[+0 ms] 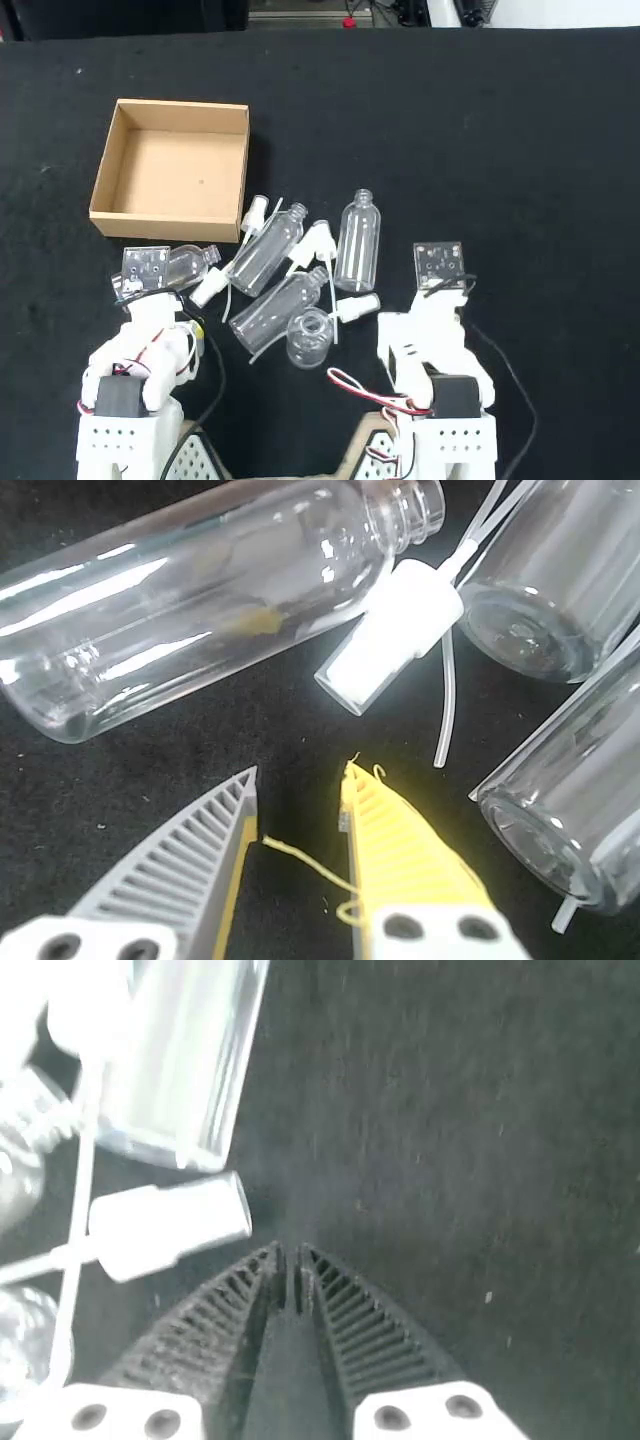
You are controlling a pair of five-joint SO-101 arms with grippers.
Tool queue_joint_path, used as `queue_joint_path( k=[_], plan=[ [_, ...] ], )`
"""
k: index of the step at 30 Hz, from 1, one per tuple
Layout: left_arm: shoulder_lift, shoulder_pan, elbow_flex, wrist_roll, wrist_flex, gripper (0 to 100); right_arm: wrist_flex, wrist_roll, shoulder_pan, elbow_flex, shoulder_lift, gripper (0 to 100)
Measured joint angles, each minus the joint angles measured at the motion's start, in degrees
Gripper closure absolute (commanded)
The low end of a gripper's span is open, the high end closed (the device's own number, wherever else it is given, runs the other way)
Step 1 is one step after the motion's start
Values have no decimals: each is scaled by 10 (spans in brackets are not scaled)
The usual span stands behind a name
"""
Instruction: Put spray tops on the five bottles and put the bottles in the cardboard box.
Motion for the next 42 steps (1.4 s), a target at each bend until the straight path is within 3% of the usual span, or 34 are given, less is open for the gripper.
queue_joint_path(
  k=[13,23,33,37,42],
  plan=[
    [0,0,0,0,0,860,-149,4,0,0,0,969],
    [0,43,0,0,0,860,-211,226,0,0,0,969],
    [0,120,0,0,1,859,-147,245,0,0,0,969],
    [0,117,0,-1,1,859,-146,247,0,0,0,969],
    [-2,25,-40,-2,4,859,-144,248,0,0,0,969]
  ],
)
